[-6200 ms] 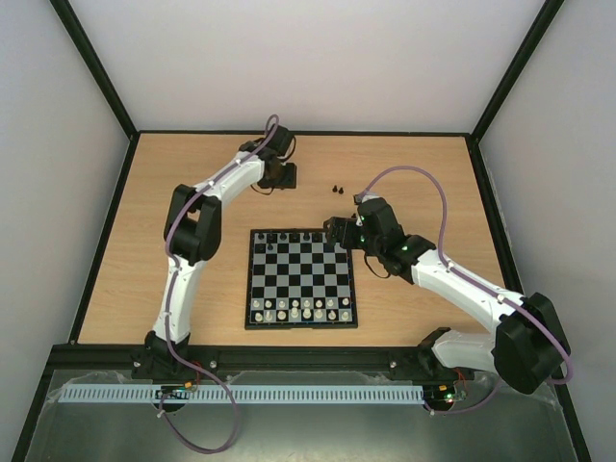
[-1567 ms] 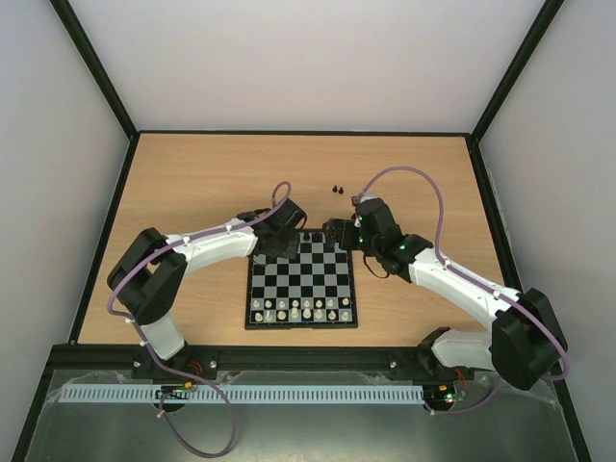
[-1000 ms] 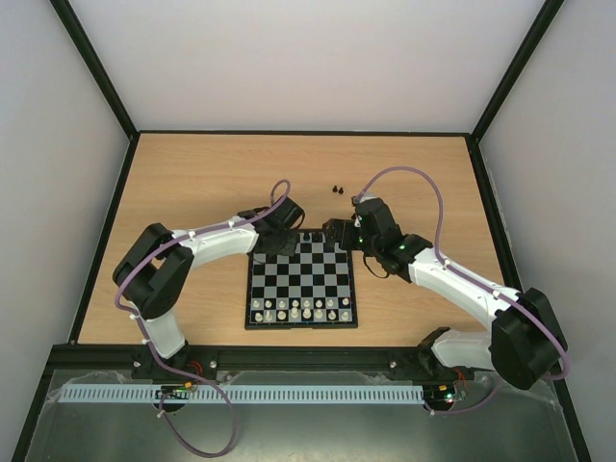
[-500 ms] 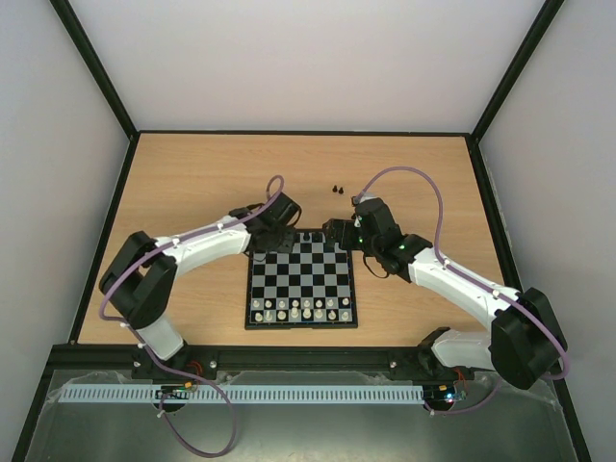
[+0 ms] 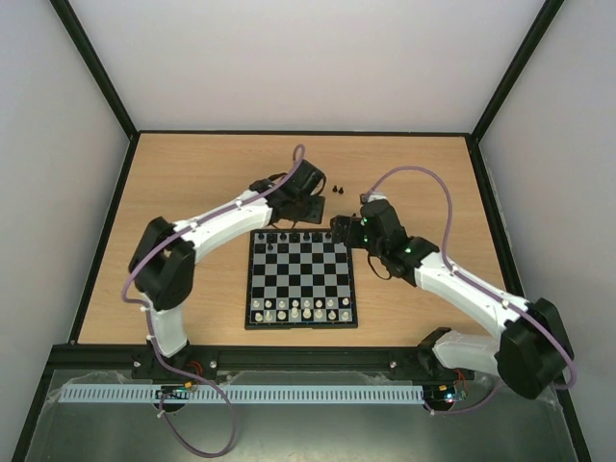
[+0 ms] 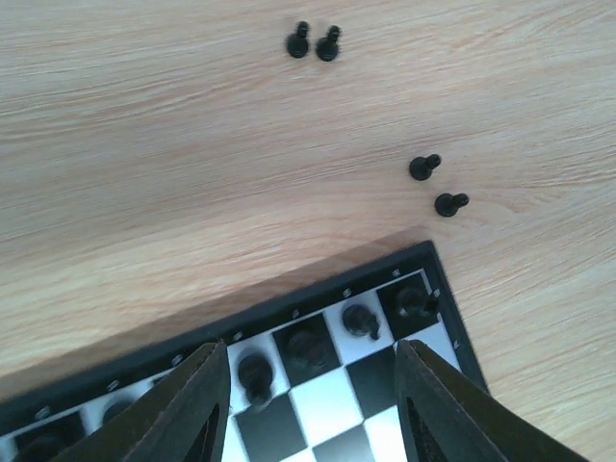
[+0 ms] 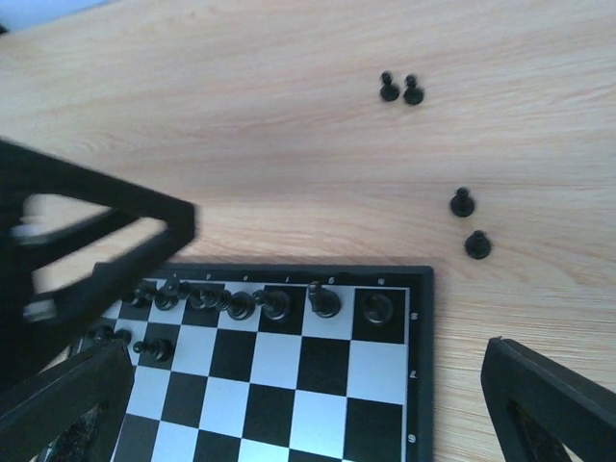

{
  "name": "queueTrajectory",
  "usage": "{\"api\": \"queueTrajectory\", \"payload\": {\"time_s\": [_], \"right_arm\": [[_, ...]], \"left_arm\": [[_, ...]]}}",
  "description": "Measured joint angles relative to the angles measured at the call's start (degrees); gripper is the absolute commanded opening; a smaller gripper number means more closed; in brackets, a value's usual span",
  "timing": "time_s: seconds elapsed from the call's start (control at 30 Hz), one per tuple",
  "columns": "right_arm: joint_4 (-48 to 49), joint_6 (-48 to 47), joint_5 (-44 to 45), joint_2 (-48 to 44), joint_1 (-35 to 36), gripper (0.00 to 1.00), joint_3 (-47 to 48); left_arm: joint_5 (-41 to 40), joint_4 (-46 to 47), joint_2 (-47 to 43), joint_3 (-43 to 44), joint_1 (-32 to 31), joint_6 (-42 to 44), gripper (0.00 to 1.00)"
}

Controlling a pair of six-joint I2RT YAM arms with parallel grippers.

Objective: Set up the chess pieces on the board
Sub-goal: Pick up the chess piece at the center of the board.

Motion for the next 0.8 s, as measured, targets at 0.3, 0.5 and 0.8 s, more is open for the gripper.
{"api": "queueTrajectory", "payload": {"time_s": [0.3,0.5,0.8], "right_arm": [[-0.7,1.3,10.7,-15.8,0.0,0.99,-4.2],[-1.1,1.1,13.3,-9.6,-0.5,0.93,-4.2],[-3.3,-0.8,7.9,1.7,-8.1,0.74,0.3]], "left_arm": [[2.8,-3.0,17.4,17.7,-1.3,1.2,0.52],[1.7,-3.2,18.4,19.0,-1.1,1.3,0.61],[-2.3,2.1,-9.7,-9.0,0.2,0.8,0.80]]}}
